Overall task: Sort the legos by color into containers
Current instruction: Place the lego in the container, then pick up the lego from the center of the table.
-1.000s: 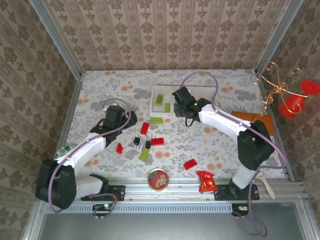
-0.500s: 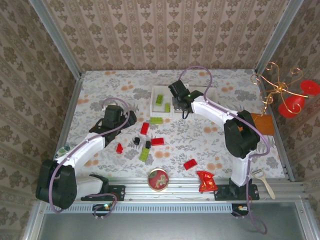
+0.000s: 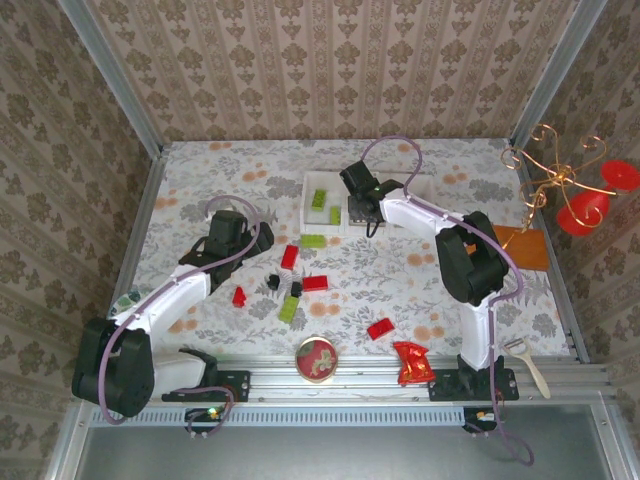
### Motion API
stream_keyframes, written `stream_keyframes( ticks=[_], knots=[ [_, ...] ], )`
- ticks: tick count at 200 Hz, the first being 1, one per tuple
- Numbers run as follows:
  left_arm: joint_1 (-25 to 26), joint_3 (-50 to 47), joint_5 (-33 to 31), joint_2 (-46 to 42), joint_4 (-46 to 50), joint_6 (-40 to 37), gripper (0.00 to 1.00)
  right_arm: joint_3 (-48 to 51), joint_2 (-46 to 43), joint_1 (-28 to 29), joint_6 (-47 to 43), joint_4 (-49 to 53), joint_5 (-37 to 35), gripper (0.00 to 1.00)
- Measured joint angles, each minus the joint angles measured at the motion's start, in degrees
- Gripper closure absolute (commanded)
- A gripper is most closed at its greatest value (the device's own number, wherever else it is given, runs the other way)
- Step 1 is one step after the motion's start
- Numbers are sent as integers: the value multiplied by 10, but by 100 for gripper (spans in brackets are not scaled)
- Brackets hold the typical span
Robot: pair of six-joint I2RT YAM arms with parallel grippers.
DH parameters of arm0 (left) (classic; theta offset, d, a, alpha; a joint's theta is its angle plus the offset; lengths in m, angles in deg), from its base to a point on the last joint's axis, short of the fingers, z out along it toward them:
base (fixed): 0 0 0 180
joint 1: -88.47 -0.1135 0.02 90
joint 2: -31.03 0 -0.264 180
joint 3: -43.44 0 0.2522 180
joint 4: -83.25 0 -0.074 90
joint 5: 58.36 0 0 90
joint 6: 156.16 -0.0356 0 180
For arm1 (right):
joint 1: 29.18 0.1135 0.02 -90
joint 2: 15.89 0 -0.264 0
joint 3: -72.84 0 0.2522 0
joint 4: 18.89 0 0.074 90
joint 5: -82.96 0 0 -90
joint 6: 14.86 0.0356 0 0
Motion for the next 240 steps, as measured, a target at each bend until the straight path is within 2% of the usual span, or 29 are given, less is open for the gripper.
stream_keyframes(
  ticks=[67,128,169,213,223,234,240],
  knots=[
    [0,9,3,12,19,-1,0,0,0,0,0,0,15,58],
    [0,10,5,12,30,-10,0,0,-2,0,0,0,21,52],
    [2,10,14,12,40,-28,0,14,-41,0,2,-4,24,44],
    [38,29,2,7,82,-61,1,64,-116,0,15,-19,33,26],
    [54,33,-4,5,96,-70,2,84,-136,0,23,-22,33,17],
    [73,36,-13,3,110,-78,3,106,-155,0,27,-24,33,1],
    [85,36,-20,3,116,-84,4,120,-167,0,31,-25,32,0]
  ],
)
